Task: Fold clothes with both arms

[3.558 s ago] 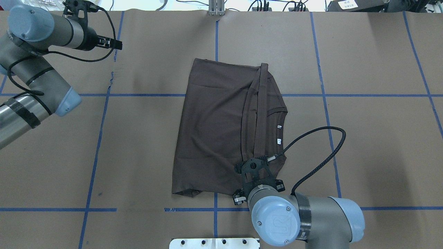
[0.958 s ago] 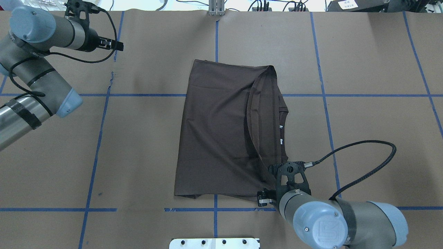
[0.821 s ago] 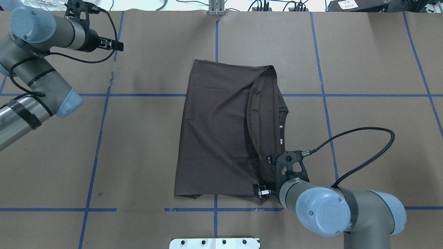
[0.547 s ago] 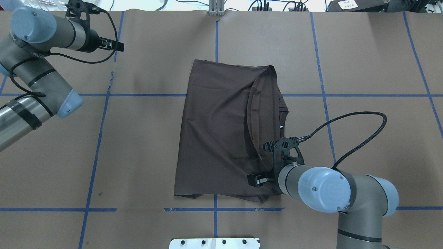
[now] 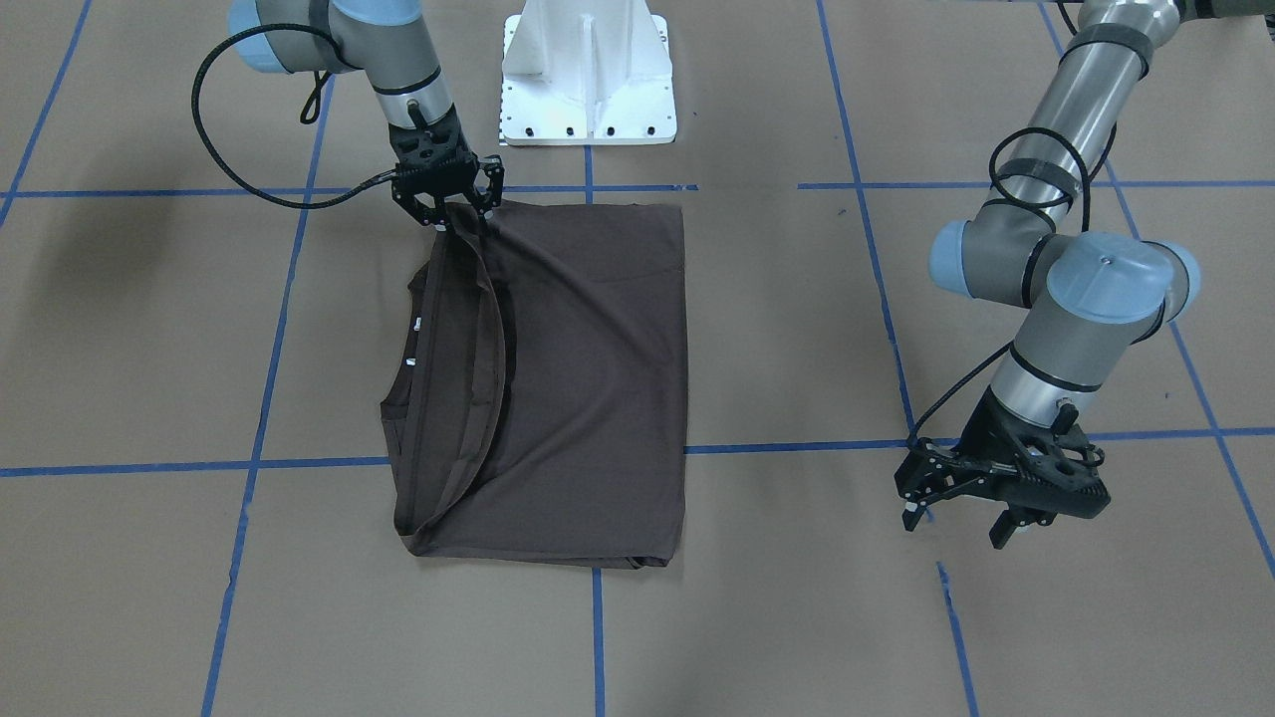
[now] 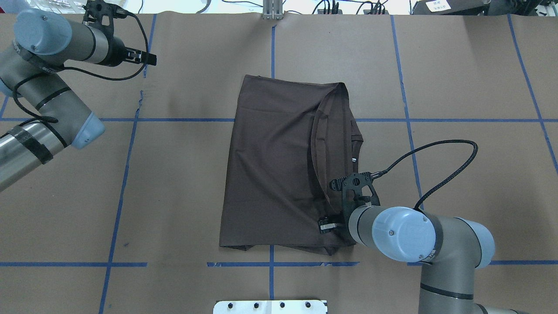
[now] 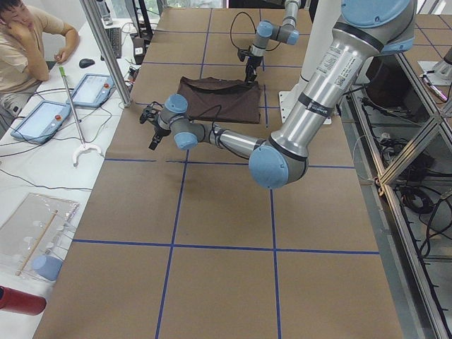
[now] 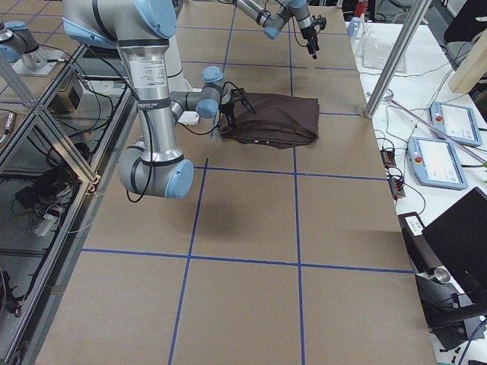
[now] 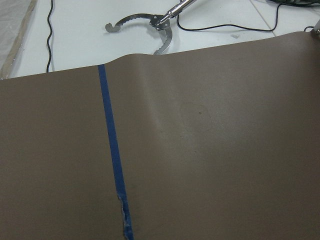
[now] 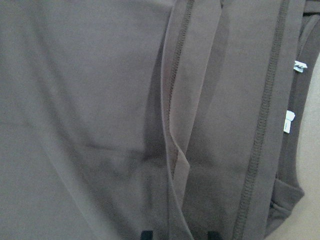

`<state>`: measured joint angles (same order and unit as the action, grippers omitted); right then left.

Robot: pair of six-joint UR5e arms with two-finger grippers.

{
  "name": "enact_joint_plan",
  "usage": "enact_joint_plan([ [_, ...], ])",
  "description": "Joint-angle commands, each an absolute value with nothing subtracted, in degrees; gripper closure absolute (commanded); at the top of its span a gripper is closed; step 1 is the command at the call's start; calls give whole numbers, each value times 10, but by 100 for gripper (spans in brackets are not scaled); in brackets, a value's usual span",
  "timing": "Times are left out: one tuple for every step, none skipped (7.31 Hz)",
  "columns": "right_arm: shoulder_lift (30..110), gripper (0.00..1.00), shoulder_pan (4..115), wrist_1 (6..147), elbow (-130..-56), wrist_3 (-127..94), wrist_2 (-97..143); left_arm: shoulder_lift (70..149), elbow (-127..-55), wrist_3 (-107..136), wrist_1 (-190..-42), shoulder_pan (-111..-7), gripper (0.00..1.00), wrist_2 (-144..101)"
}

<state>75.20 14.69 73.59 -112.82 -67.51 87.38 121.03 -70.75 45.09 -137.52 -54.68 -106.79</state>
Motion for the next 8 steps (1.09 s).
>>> enact_joint_plan([
  [752,70,147,738,-1129,-675,873,1210,-708,451,-1375,-547,0,-1068],
  [752,100,147,740,-1128,-678,870,1210,-708,451,-1375,-547,0,-1068],
  [752,100,147,740,-1129,-684,868,1210,-708,451,-1375,-547,0,-1068],
  [752,100,147,741,-1128,-686,867,1210,-708,451,-1375,-547,0,-1068],
  [752,100,149,741,-1129,-686,867,1210,-708,451,-1375,-547,0,-1068],
  [761,100,152,741,-1138,-686,868,1210,-708,451,-1375,-547,0,-1068],
  [790,100,151,738,-1147,-692,862,1210,-708,451,-1375,-547,0,-1068],
  [816,100,148,735,-1156,-735,855,1210,-708,451,-1375,-547,0,-1068],
])
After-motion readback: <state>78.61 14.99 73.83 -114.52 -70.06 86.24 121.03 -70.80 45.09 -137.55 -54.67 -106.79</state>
